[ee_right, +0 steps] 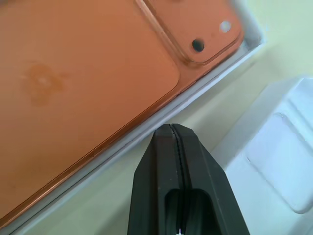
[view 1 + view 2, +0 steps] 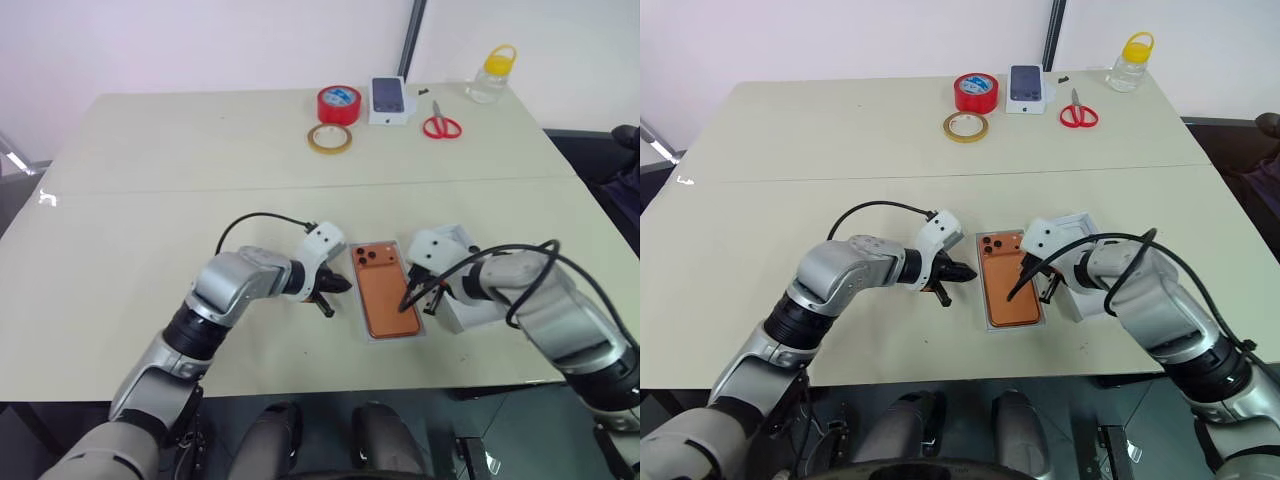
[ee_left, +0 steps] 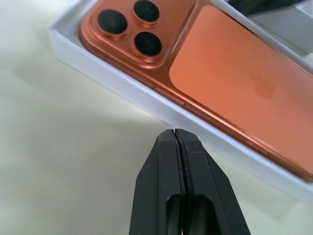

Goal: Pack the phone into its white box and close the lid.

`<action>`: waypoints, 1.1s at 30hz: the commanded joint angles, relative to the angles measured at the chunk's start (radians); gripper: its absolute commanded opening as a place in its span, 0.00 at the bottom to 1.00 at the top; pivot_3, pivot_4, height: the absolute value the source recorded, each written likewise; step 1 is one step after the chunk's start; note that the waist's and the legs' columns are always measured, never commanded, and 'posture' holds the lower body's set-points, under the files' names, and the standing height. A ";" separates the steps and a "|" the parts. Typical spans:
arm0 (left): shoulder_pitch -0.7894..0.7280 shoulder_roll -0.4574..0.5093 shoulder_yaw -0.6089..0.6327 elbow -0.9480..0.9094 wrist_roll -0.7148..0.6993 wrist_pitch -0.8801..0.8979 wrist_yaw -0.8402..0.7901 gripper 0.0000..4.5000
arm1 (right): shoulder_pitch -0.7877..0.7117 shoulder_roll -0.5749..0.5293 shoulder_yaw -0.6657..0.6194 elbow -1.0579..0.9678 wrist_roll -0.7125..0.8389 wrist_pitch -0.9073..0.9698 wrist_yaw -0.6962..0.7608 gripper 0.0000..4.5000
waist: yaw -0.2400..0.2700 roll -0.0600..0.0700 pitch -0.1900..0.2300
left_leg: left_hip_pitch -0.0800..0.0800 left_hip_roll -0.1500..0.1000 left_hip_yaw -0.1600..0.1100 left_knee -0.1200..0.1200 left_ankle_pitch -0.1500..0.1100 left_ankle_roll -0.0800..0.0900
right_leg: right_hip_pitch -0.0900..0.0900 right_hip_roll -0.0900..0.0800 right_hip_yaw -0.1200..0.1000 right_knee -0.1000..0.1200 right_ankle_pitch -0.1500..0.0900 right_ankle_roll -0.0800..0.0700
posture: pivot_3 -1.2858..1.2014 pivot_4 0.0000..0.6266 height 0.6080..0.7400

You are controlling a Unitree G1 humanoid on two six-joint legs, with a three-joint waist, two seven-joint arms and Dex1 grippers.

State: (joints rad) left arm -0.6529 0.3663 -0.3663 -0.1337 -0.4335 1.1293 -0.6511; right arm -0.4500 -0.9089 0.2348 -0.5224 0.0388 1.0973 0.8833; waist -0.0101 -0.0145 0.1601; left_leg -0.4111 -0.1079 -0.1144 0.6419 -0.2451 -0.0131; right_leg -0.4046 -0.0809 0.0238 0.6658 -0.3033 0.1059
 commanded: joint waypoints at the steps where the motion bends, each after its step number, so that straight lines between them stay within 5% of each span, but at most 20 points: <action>1: 0.024 0.042 0.051 -0.077 -0.030 -0.038 -0.049 0.01 | -0.011 -0.037 -0.116 -0.054 0.084 0.045 0.043 0.00 | 0.001 0.000 0.000 | 0.000 0.000 0.000 0.000 0.000 0.000 | 0.000 0.000 0.000 0.000 0.000 0.000 | 0.52 0.24 1.00; 5: 0.063 0.109 0.088 -0.126 -0.041 -0.106 -0.108 0.00 | -0.003 -0.031 -0.191 -0.056 0.181 0.183 0.046 0.18 | 0.001 0.000 0.000 | 0.000 0.000 0.000 0.000 0.000 0.000 | 0.000 0.000 0.000 0.000 0.000 0.000 | 0.52 0.24 1.00; 10: 0.117 0.174 0.117 -0.149 -0.035 -0.274 -0.207 0.00 | -0.045 0.047 -0.245 -0.019 0.237 0.408 -0.041 0.73 | 0.000 0.000 0.000 | 0.000 0.000 0.000 0.000 0.000 0.001 | 0.000 -0.001 0.000 0.000 0.000 0.000 | 0.52 0.24 1.00; 17: 0.202 0.270 0.097 -0.172 0.003 -0.505 -0.366 0.00 | -0.096 0.126 -0.280 0.120 0.285 0.517 -0.188 0.73 | 0.003 0.001 0.000 | 0.000 0.000 0.001 0.000 -0.001 0.001 | 0.000 -0.001 0.000 -0.001 0.000 0.000 | 0.52 0.24 1.00; 24: 0.244 0.269 0.107 -0.217 -0.016 -0.511 -0.388 0.00 | -0.088 0.162 -0.272 0.193 0.312 0.517 -0.320 0.73 | 0.000 0.001 0.000 | -0.001 0.000 0.001 0.000 -0.001 0.002 | 0.000 -0.001 0.000 -0.001 0.000 0.000 | 0.52 0.24 1.00; 27: 0.263 0.268 0.109 -0.237 -0.013 -0.508 -0.380 0.00 | -0.081 0.175 -0.266 0.193 0.342 0.517 -0.360 0.57 | -0.002 0.001 0.000 | -0.001 0.000 0.001 0.000 -0.001 0.002 | 0.000 -0.001 0.000 -0.001 0.000 0.000 | 0.52 0.24 1.00; 32: 0.277 0.265 0.122 -0.241 -0.015 -0.505 -0.368 0.00 | -0.087 0.199 -0.302 0.194 0.423 0.517 -0.433 0.01 | 0.000 0.001 0.000 | 0.000 0.000 0.001 0.002 -0.004 0.008 | 0.001 -0.001 0.000 0.000 0.000 0.000 | 0.52 0.24 1.00; 33: 0.278 0.265 0.124 -0.241 -0.015 -0.506 -0.366 0.00 | -0.089 0.202 -0.309 0.196 0.439 0.517 -0.450 0.01 | 0.000 0.001 0.000 | 0.000 0.000 0.001 0.002 -0.005 0.008 | 0.001 -0.001 0.000 0.000 0.000 0.000 | 0.52 0.24 1.00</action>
State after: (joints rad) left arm -0.3758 0.6296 -0.2707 -0.3401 -0.4361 0.6377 -1.0211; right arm -0.5286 -0.7146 -0.0334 -0.3217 0.4423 1.6078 0.4640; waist -0.0104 -0.0137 0.1599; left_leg -0.4115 -0.1078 -0.1136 0.6438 -0.2497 -0.0051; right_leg -0.4035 -0.0818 0.0240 0.6653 -0.3033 0.1057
